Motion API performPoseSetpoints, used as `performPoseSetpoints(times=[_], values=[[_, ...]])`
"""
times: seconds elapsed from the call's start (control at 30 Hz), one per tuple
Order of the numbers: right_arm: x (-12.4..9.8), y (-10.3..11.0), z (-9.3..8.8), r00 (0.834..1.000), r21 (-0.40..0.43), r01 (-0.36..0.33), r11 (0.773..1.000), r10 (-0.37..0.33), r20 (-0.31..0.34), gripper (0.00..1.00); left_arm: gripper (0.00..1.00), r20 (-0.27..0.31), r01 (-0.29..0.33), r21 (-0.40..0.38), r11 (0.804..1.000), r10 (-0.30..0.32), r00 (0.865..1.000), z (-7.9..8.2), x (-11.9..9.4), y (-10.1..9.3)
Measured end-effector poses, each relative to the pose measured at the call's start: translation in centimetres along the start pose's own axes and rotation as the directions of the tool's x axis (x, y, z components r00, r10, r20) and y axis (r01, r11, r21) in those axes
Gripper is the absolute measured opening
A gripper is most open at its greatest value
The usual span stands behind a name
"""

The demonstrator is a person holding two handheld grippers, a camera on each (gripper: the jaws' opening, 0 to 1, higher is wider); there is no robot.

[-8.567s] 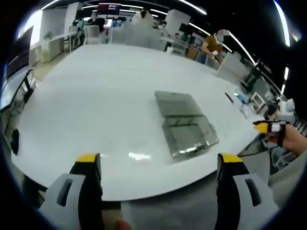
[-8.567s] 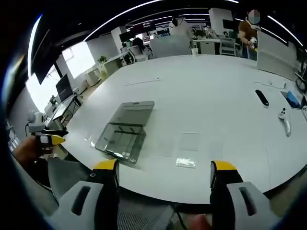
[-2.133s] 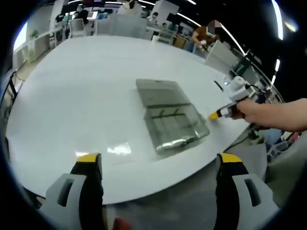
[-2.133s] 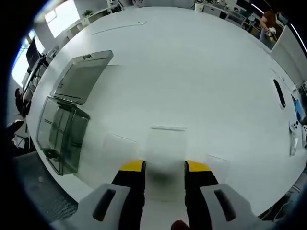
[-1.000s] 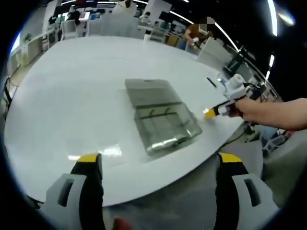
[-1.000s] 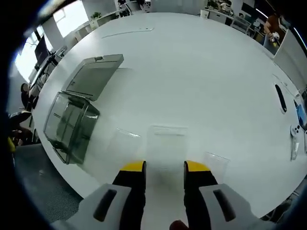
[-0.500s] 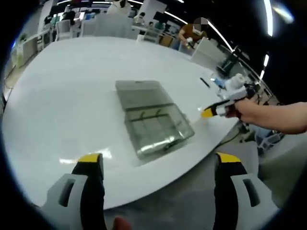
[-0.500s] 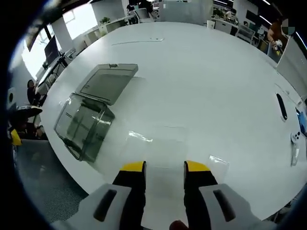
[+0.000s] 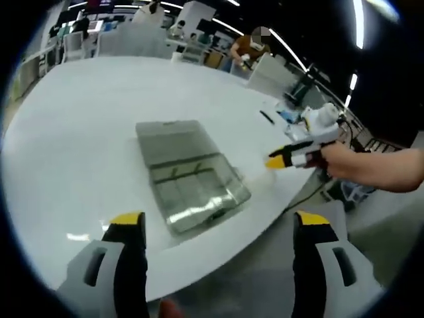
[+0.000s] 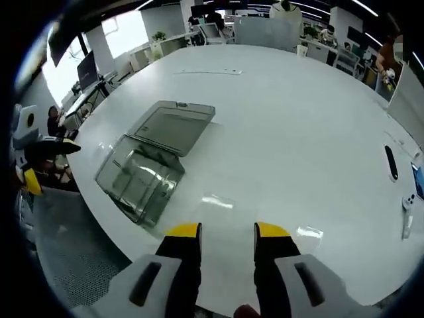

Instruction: Insert the divider into the dual guide fixture by aligning both edges with the guide slots and pushing it downward to the bottom, including one-sided entry, uneven engagement, binding, and posture correction.

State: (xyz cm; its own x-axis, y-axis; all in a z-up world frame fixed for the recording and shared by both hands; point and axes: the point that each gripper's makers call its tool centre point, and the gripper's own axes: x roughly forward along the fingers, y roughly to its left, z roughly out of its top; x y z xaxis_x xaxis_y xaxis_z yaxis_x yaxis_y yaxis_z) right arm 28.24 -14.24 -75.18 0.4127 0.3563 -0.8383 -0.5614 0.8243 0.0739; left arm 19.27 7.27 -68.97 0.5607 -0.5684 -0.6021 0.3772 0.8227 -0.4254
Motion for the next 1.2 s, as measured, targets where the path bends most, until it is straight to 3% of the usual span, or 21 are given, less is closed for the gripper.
performPoseSetpoints(times=[0.53, 0.93, 1.13, 1.2], values=[[-2.3, 5.4, 2.5, 0.988, -0.103, -0.102, 0.989, 0.113, 0.105, 0.25, 0.70, 0.027, 0.120, 0.049, 0.992, -0.122, 0.992, 1.3, 1.2, -3.0], [-3.8, 9.4, 4.1, 0.959, -0.181, -0.204, 0.962, 0.234, 0.161, 0.26, 0.66, 0.083, 0.185, 0.064, 0.981, -0.190, 0.978, 3.1, 1.0, -3.9], [-4.4, 11.6, 4.8, 0.925, -0.236, -0.287, 0.929, 0.332, 0.185, 0.26, 0.65, 0.094, 0.203, 0.080, 0.976, -0.211, 0.973, 3.4, 0.8, -4.4], [-4.5, 11.8, 4.8, 0.923, -0.240, -0.294, 0.925, 0.339, 0.179, 0.26, 0.65, 0.095, 0.210, 0.086, 0.974, -0.217, 0.971, 3.5, 0.7, -4.4]])
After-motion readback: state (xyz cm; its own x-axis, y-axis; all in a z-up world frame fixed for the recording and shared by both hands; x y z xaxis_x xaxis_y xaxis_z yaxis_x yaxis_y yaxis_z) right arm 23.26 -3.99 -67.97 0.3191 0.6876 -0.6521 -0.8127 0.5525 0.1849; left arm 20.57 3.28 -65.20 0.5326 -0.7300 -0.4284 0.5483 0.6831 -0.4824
